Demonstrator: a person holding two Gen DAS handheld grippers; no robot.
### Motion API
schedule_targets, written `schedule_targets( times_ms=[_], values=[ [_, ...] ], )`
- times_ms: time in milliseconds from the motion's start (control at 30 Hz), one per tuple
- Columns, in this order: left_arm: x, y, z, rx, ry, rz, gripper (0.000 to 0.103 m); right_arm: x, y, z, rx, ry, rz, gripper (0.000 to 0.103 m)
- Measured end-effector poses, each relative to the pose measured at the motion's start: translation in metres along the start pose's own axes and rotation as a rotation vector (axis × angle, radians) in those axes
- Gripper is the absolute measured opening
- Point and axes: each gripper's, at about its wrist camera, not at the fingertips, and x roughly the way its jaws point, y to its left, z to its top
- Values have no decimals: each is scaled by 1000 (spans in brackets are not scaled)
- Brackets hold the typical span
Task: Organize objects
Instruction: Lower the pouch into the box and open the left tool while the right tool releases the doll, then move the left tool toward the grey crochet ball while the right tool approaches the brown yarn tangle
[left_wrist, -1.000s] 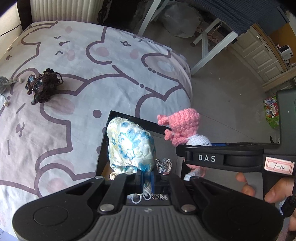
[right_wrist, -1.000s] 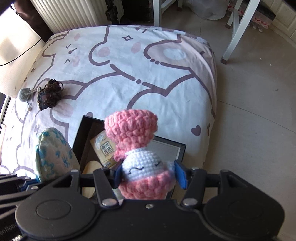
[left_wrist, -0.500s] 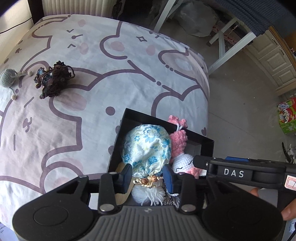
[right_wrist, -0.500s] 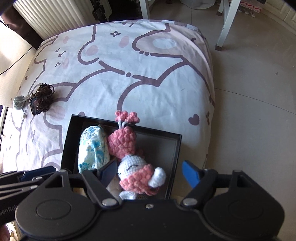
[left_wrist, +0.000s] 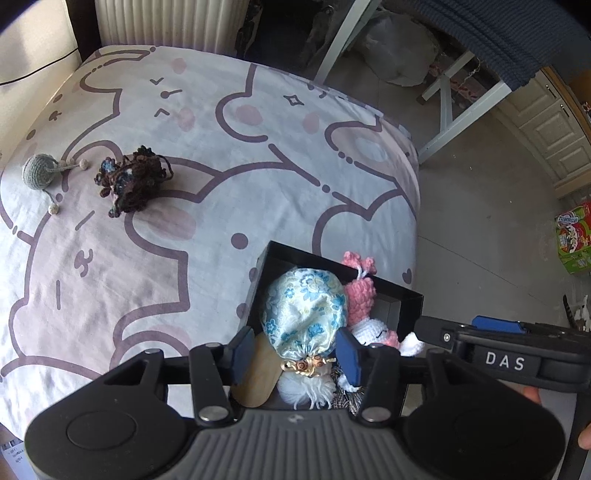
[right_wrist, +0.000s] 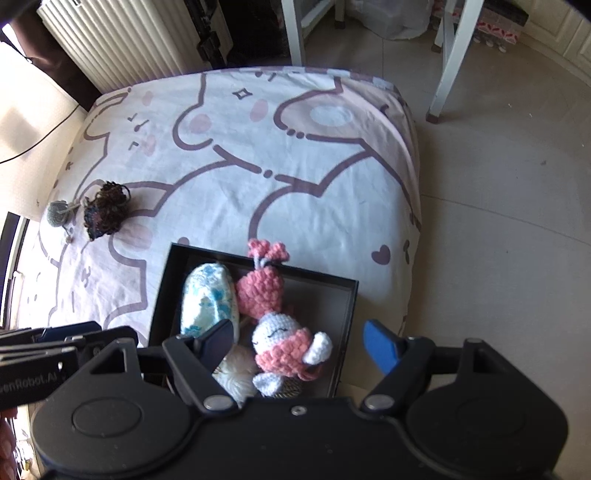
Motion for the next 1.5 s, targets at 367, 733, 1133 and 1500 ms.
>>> schedule_targets(
  times_ms=[367,733,1133,1500],
  values=[
    [-33,24,19,-74,-42,45,50,-28,31,23,-50,-34,39,78],
    [-44,62,31,-301,-148,164,67,-23,68,44,-183,-31,126,72],
    [-34,160,72,-408,-275,266,67,38,151,88,-170,-50,257,71],
    [22,290,121,-456,-279,239,67,141,241,95,-206,-83,168,75]
  ],
)
